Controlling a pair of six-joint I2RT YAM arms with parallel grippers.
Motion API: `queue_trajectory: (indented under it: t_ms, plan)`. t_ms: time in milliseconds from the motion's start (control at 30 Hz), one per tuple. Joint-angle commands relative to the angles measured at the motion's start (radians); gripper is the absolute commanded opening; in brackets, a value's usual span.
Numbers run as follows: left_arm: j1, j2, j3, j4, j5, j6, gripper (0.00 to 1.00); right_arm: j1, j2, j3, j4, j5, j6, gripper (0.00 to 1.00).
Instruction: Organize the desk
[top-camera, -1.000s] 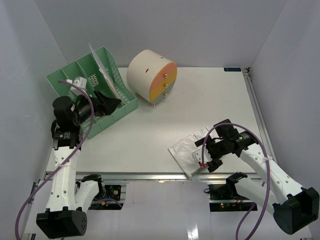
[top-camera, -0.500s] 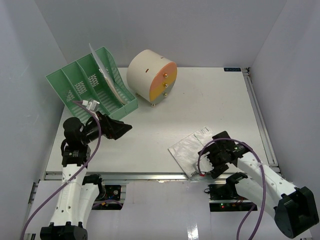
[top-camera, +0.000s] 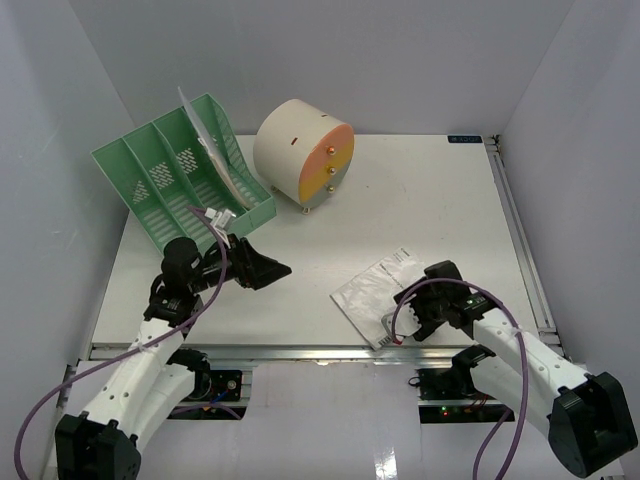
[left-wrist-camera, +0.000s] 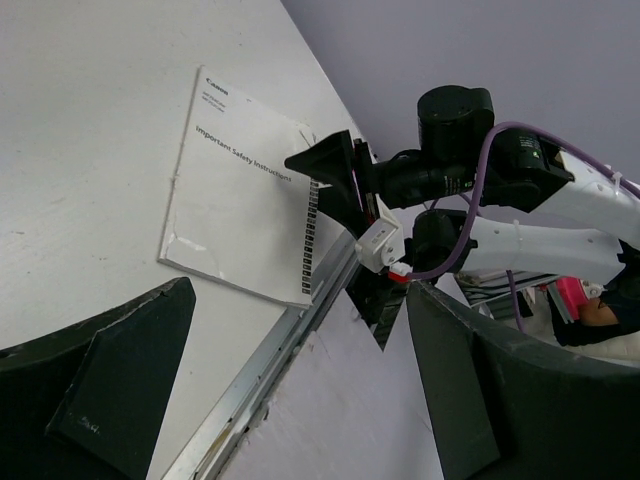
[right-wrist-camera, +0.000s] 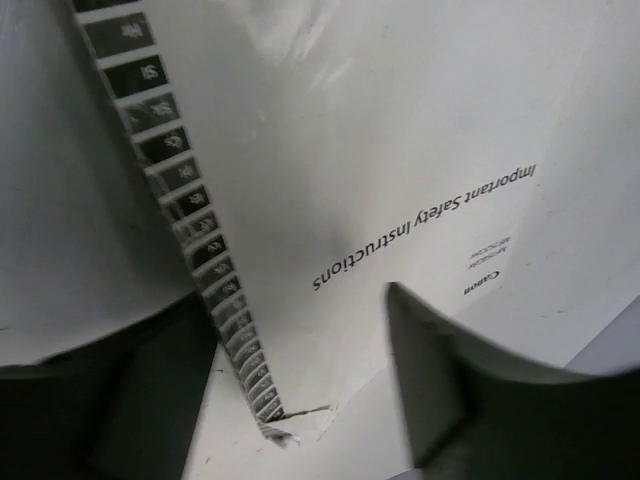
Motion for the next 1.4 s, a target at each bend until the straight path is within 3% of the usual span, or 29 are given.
queue_trajectory:
  t_ms: [0, 167, 267, 500, 633, 767, 933, 1133, 1367]
  plan:
    - [-0.083, 0.036, -0.032, 0.102, -0.109, -0.043, 0.98, 0.002, 0.031, -0.042, -0.045, -0.1, 0.016, 0.34]
    - [-0.16, 0.108, -0.06, 0.173, -0.245, -0.105, 0.98, 0.002, -0.002, 0.023, -0.093, -0.203, 0.093, 0.13]
    - [-0.198, 0.142, -0.062, 0.196, -0.341, -0.118, 0.98, -0.001, -0.024, 0.089, -0.099, -0.267, 0.19, 0.08]
    - [-0.233, 0.212, -0.081, 0.374, -0.424, -0.073, 0.98, -0.024, -0.037, 0.293, -0.091, -0.413, 0.433, 0.08]
    - [-0.238, 0.25, -0.167, 0.596, -0.42, -0.038, 0.98, -0.054, -0.02, 0.403, -0.072, -0.456, 0.547, 0.08]
    - [-0.241, 0.259, -0.305, 1.004, -0.427, -0.018, 0.98, -0.125, 0.003, 0.476, -0.006, -0.501, 0.705, 0.08]
    - [-0.247, 0.313, -0.349, 1.192, -0.363, 0.067, 0.96, -0.27, 0.098, 0.592, 0.014, -0.684, 0.868, 0.08]
    - [-0.28, 0.514, -0.303, 1.404, -0.285, 0.169, 0.95, -0.329, 0.188, 0.699, 0.021, -0.842, 1.013, 0.08]
    - [-0.289, 0.796, -0.143, 1.639, -0.212, 0.227, 0.95, -0.364, 0.204, 0.775, 0.054, -1.005, 1.162, 0.08]
